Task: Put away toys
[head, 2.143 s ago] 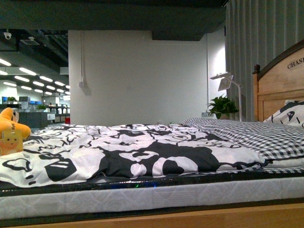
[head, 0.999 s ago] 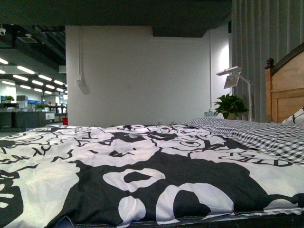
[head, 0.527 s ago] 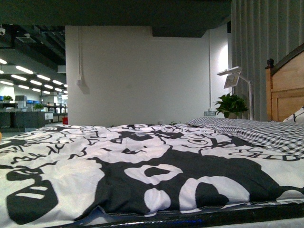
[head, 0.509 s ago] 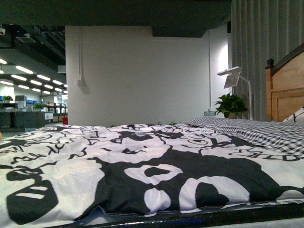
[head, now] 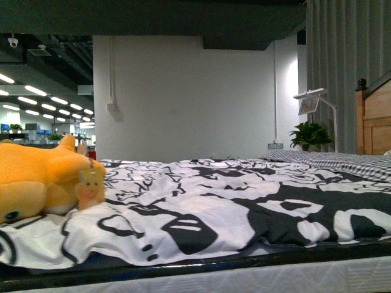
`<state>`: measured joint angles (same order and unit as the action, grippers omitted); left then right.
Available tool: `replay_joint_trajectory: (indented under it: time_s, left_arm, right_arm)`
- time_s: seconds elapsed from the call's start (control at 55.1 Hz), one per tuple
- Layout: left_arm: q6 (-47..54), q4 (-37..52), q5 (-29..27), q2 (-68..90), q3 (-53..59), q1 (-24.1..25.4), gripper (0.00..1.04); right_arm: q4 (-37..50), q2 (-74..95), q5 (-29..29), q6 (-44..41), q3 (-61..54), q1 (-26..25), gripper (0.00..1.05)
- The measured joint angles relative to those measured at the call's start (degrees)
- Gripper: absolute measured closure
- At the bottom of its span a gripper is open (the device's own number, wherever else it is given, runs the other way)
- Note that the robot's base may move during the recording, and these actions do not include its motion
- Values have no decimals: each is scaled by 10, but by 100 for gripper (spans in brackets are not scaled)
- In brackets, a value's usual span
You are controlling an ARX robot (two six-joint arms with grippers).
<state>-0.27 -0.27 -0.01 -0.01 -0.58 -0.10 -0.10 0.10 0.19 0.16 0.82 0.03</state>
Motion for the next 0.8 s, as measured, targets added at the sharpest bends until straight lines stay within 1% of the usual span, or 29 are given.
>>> replay_joint_trajectory:
  time_s: [0.799]
  left_arm:
    - [0, 0, -2, 0, 0, 0, 6]
  right_arm:
    - [0, 1, -4, 0, 0, 0, 7]
